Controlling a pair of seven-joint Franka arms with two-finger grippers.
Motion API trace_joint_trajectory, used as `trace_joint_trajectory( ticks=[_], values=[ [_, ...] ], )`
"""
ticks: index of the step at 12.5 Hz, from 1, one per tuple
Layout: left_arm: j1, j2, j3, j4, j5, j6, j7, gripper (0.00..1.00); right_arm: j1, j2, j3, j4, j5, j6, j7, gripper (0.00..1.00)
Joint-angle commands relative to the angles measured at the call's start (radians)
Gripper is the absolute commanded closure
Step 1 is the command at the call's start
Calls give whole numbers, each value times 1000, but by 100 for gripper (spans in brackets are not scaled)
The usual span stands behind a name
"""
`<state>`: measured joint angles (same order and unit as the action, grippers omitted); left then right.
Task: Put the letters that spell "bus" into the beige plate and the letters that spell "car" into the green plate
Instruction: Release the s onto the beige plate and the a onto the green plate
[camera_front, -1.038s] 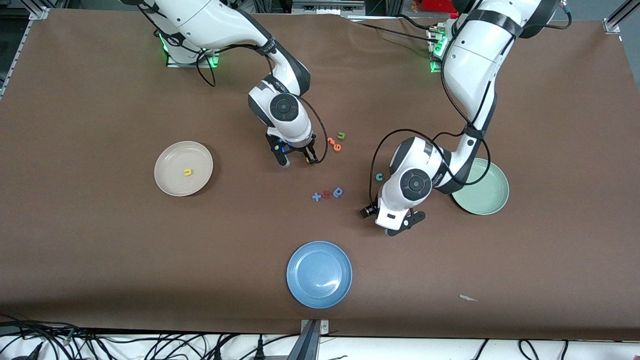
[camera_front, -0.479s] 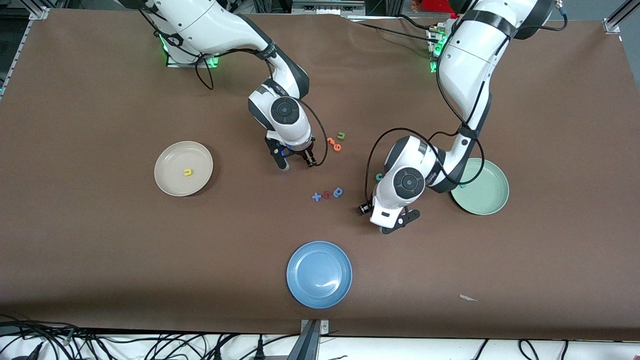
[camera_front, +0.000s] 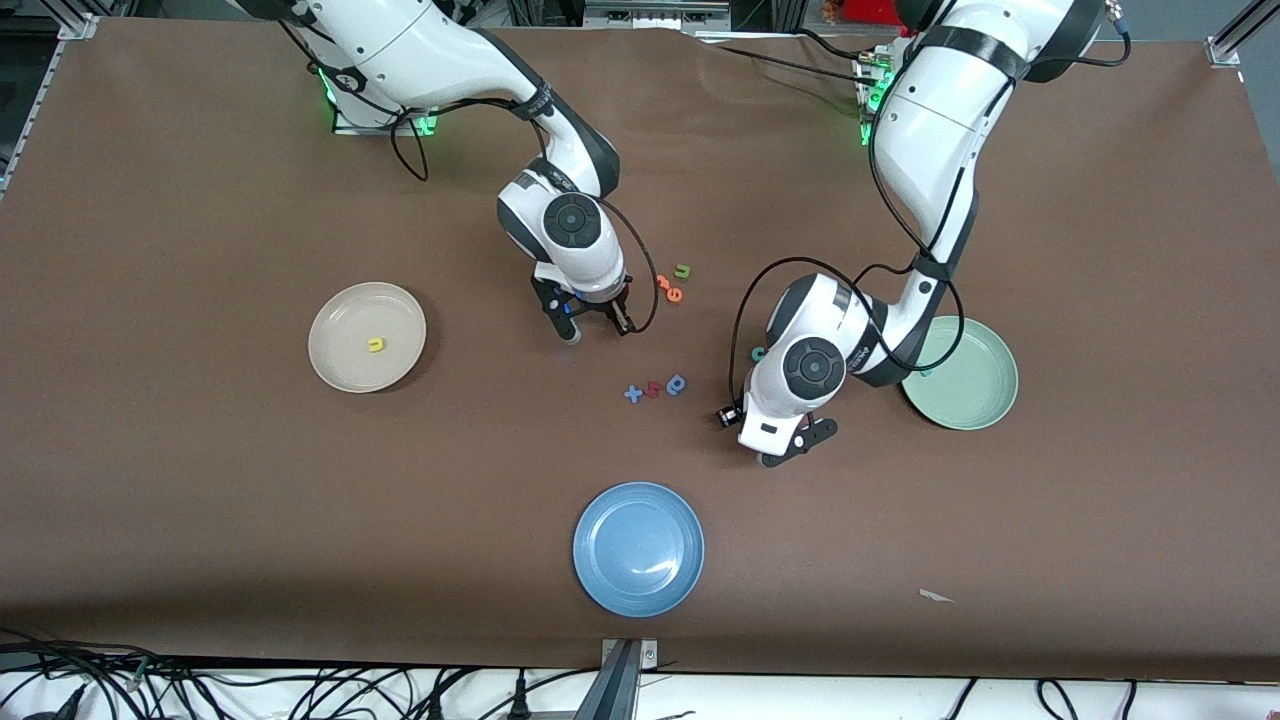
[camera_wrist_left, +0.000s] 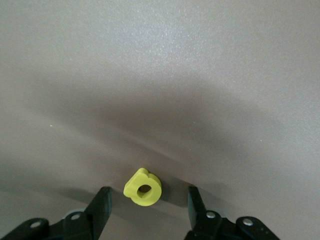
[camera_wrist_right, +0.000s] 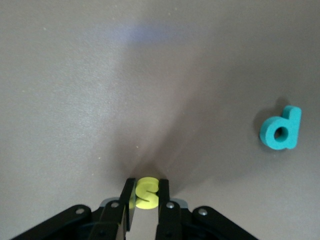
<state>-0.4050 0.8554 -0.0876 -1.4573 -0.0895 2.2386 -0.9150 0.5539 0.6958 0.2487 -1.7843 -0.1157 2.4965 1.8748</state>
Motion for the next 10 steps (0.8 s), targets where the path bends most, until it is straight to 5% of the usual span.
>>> trace_joint_trajectory(
  ticks=[1,6,10],
  values=[
    [-5,7,5,9,24,-13,-4,47,-5,-41,-8,23,-18,-109,-96,84],
    [-2,4,5,-3,24,-17,-13,74,-51,-198,-57,-1,2,-410,-467,84],
    [2,2,6,-3,24,-19,-13,78,-205,-350,-95,-133,36,-522,-958,85]
  ],
)
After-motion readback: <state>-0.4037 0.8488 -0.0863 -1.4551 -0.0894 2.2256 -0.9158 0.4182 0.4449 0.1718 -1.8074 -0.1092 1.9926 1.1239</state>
